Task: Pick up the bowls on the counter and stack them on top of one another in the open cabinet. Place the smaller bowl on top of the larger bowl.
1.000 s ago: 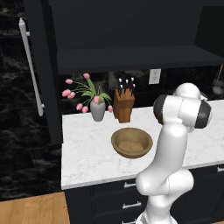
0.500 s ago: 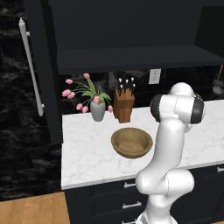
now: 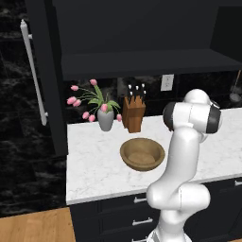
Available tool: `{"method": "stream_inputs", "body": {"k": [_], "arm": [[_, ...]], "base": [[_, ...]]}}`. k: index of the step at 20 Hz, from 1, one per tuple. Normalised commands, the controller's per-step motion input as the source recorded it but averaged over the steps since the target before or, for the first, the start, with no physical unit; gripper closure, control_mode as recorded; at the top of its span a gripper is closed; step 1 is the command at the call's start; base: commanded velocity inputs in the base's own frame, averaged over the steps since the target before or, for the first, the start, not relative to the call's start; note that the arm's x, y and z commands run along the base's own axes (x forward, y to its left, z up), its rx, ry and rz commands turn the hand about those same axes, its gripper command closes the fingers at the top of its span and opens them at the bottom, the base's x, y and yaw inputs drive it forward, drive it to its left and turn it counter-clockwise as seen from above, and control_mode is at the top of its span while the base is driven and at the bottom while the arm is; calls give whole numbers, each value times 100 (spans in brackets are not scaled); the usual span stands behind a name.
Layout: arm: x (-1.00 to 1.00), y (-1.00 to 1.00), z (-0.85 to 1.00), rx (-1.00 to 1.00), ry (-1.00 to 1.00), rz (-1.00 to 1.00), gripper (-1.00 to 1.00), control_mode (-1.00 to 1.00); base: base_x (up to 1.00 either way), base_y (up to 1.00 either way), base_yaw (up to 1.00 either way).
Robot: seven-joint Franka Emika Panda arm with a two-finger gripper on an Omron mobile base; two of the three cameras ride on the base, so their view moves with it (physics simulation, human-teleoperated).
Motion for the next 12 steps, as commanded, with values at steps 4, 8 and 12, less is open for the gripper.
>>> {"method": "stream_inputs", "body": {"k": [4, 8, 12], "arm": [[-17, 0, 2, 0, -1, 0, 100, -100], [-76, 0, 40, 0, -8, -1, 100, -100], [-98, 11, 83, 0, -9, -1, 100, -100]], "base": [[0, 0, 0], [0, 0, 0], [0, 0, 0]]}}
